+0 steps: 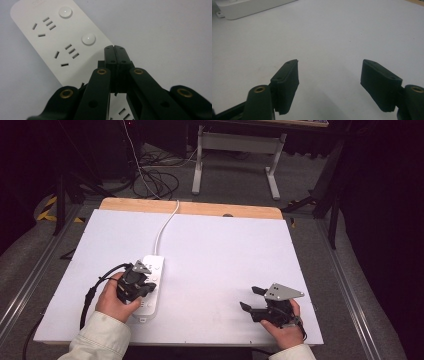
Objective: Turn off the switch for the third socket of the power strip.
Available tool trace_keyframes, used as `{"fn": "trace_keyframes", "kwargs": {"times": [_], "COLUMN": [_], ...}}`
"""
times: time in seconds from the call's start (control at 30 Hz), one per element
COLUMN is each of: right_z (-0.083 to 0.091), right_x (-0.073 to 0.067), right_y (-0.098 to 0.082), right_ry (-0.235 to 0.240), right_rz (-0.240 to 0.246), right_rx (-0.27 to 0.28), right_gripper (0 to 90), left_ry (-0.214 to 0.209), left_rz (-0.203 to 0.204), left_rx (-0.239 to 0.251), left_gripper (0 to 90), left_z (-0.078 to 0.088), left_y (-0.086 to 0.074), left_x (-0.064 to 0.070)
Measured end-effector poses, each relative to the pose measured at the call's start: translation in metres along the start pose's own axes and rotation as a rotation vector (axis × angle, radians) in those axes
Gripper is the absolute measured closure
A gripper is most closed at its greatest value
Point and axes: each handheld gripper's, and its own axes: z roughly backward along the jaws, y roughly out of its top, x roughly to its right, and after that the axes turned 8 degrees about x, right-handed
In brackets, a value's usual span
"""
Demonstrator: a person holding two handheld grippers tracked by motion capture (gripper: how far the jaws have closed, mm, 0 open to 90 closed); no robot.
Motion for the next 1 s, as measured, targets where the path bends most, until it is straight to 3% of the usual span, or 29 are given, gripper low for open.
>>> {"fn": "trace_keyframes", "kwargs": {"times": [0.13,0.6,0.83,0.87,0.9,1.0], "right_z": [-0.001,-0.001,-0.001,0.000,0.000,0.000], "right_x": [0.001,0.002,0.002,0.002,0.002,0.002], "right_y": [-0.001,-0.001,-0.001,-0.001,-0.001,-0.001], "right_ry": [0.001,0.000,0.001,0.001,0.001,0.002], "right_rz": [-0.005,-0.011,-0.009,-0.010,-0.010,-0.010], "right_rx": [-0.003,-0.003,-0.003,-0.002,-0.002,-0.003], "right_gripper": [30.9,30.9,30.9,30.9,30.9,30.9], "left_ry": [-0.038,-0.030,-0.027,-0.038,-0.039,-0.035], "left_rz": [0.016,0.013,-0.019,-0.012,-0.011,-0.016], "left_rx": [0.061,0.072,0.098,0.097,0.099,0.115], "left_gripper": [90.0,90.0,89.7,89.2,82.5,79.8], "left_z": [0.009,0.017,0.023,0.023,0.023,0.024], "left_y": [0.003,0.004,0.006,0.007,0.007,0.006], "left_x": [0.000,0.002,0.005,0.005,0.005,0.006]}}
